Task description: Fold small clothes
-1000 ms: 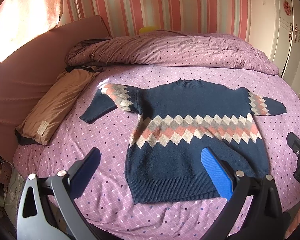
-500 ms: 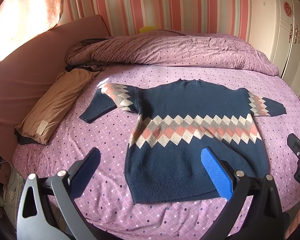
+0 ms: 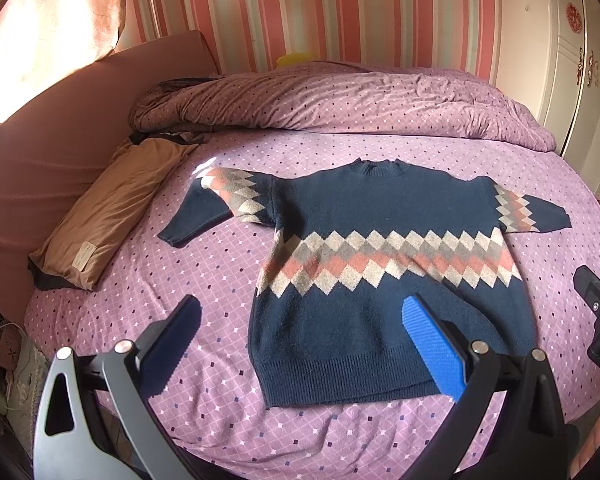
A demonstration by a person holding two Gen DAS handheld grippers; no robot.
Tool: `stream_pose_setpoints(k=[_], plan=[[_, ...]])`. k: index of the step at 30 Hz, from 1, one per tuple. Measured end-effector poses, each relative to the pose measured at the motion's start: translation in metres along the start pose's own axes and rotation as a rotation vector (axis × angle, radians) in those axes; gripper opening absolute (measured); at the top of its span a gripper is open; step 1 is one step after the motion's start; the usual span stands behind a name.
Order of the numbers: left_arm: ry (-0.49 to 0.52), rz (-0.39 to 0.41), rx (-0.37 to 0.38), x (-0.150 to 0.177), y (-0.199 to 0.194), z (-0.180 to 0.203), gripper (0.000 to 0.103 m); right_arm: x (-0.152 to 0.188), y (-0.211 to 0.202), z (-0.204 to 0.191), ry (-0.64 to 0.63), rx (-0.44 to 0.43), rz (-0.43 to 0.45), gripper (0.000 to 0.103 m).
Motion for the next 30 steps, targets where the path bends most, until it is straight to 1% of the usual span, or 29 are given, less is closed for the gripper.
stream_pose_setpoints(k=[19,25,28,30], plan=[[-0.003,-0.006,-0.008,-0.001,0.003,-0.001,0.101,-0.002,0.004,-0.005,-0.002,-0.006,-0.008,0.100],[-0.010,-0.026,-0.005,-0.005,0.017,-0.007,0.101,-0.004,0.020,-0.013,-0.009,-0.016,-0.019,0.100],[-0.004,-0.042,-0.034,-0.009,0.030,-0.013,0.101,-0.007,0.031,-0.021,-0.020,-0.023,-0.022,0.100],[0.019,-0.054,-0.046,-0.012,0.041,-0.016,0.101,-0.009,0.039,-0.027,-0.028,-0.025,-0.025,0.100]])
Point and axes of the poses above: each gripper's, at about its wrist camera, not at the fingertips, and y roughly the way its jaws point, z to its right, x to its underside, the point moved 4 cm from there along y, roughly the way its jaws point, and after that the axes turned 4 degrees about z, right-handed, at the moved point
